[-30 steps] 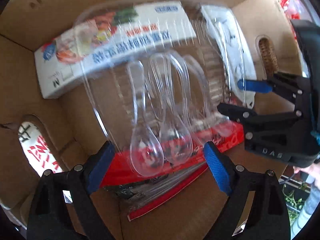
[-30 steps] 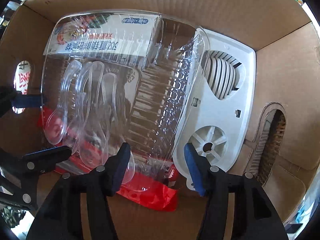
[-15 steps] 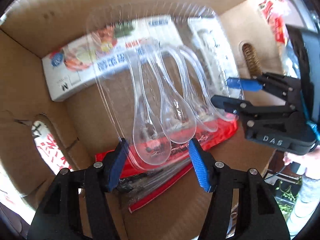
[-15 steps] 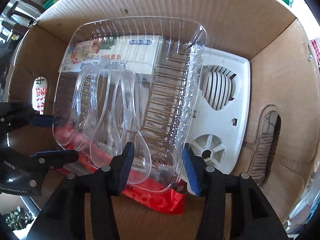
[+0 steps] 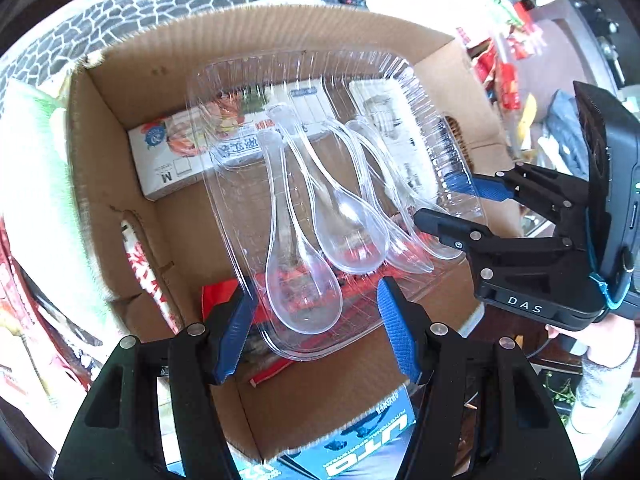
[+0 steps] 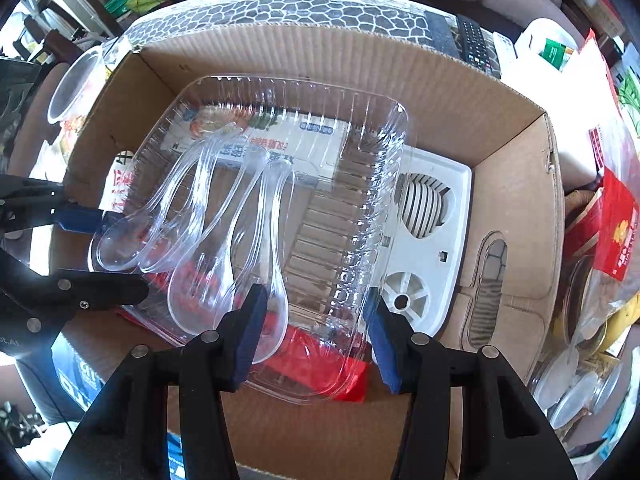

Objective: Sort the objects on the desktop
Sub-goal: 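Carry the clear tray of spoons out of the box with right gripper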

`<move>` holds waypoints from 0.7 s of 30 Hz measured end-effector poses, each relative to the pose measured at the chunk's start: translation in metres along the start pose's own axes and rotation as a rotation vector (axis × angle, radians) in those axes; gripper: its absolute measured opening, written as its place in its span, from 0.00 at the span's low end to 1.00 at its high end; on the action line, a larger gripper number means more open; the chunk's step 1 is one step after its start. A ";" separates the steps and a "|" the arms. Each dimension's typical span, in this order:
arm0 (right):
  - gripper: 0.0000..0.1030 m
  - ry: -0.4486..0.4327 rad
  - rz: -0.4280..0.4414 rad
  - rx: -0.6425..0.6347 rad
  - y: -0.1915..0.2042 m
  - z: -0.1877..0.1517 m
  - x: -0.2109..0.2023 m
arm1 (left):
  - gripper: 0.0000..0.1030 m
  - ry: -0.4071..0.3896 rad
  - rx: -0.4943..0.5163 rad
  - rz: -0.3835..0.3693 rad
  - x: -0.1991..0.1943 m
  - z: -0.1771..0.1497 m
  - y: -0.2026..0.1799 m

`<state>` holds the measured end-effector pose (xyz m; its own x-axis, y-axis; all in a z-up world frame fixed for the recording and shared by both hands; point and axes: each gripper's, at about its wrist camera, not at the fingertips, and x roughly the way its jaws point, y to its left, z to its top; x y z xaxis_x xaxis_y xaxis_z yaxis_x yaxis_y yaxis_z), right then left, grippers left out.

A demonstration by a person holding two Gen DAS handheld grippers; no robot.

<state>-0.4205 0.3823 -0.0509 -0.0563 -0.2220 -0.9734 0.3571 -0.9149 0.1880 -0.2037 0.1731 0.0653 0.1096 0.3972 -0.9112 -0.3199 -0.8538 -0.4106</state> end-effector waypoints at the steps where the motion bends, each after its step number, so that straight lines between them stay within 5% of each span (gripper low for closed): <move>1: 0.50 -0.012 0.004 0.001 0.001 0.001 -0.005 | 0.56 -0.012 0.000 -0.003 -0.003 -0.002 -0.003; 4: 0.50 -0.043 -0.002 -0.012 0.049 0.023 -0.009 | 0.56 -0.052 0.000 -0.008 -0.017 -0.011 -0.007; 6: 0.50 -0.066 -0.004 -0.023 0.048 0.034 -0.002 | 0.56 -0.080 -0.001 -0.018 -0.034 -0.022 -0.005; 7: 0.50 -0.079 -0.010 -0.030 0.074 0.010 -0.022 | 0.56 -0.096 0.000 -0.020 -0.049 -0.031 0.001; 11: 0.50 -0.124 -0.020 -0.073 0.100 0.019 -0.040 | 0.56 -0.146 -0.004 -0.027 -0.097 -0.070 0.019; 21: 0.50 -0.200 0.034 -0.199 0.238 0.013 -0.061 | 0.57 -0.273 -0.086 -0.001 -0.181 -0.176 0.102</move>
<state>-0.3441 0.1739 0.0552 -0.2167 -0.3313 -0.9183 0.5366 -0.8262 0.1715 -0.0903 -0.0453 0.1828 -0.1513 0.4641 -0.8728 -0.2375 -0.8741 -0.4236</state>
